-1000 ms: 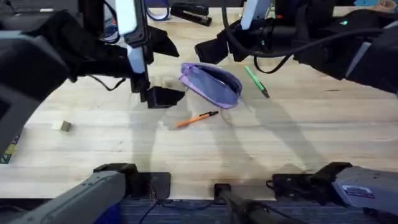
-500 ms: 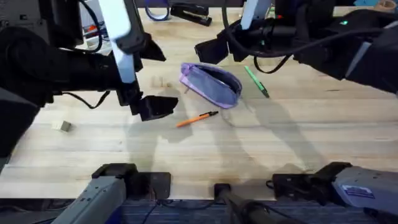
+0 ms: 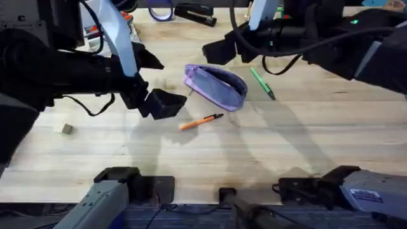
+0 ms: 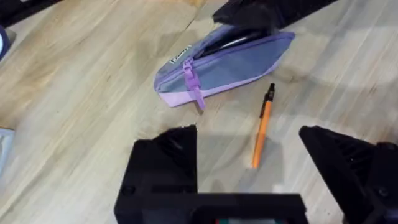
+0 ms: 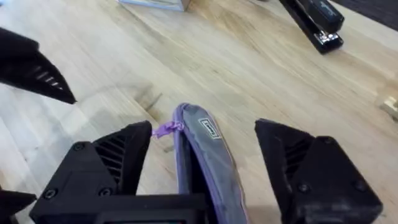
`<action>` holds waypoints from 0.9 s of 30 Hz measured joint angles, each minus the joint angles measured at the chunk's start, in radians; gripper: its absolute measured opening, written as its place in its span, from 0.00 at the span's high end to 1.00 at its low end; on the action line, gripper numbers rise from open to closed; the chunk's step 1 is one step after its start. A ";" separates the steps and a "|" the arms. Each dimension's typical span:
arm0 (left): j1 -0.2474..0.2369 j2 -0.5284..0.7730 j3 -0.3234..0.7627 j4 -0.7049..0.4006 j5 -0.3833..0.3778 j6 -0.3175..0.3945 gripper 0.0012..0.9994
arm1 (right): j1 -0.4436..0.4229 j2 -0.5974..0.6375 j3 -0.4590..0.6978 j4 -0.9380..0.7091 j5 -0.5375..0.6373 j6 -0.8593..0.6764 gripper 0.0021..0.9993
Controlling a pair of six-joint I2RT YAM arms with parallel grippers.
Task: Unzip the bag, pick up the pens from the table one at a time and place them inside, then zip the bag closed.
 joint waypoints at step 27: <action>0.000 0.000 0.000 0.010 -0.026 -0.028 0.01 | -0.210 -0.016 0.000 -0.291 0.297 -0.105 0.00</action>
